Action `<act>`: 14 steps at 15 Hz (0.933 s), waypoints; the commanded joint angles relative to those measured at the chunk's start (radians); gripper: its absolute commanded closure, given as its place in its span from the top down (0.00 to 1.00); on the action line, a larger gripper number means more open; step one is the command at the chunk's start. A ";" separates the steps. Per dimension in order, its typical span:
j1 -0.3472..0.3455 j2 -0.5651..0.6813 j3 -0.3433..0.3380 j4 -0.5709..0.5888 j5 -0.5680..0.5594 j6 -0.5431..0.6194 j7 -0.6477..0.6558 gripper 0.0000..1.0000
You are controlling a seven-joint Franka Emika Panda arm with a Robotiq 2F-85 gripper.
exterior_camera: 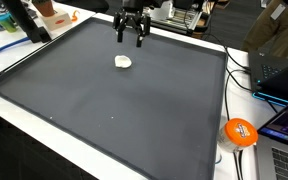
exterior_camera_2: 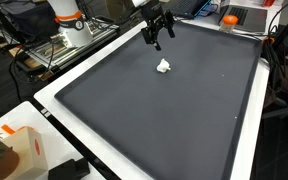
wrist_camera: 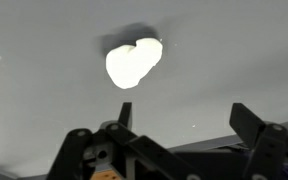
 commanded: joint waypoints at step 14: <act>-0.013 0.181 -0.078 -0.122 -0.263 0.472 0.152 1.00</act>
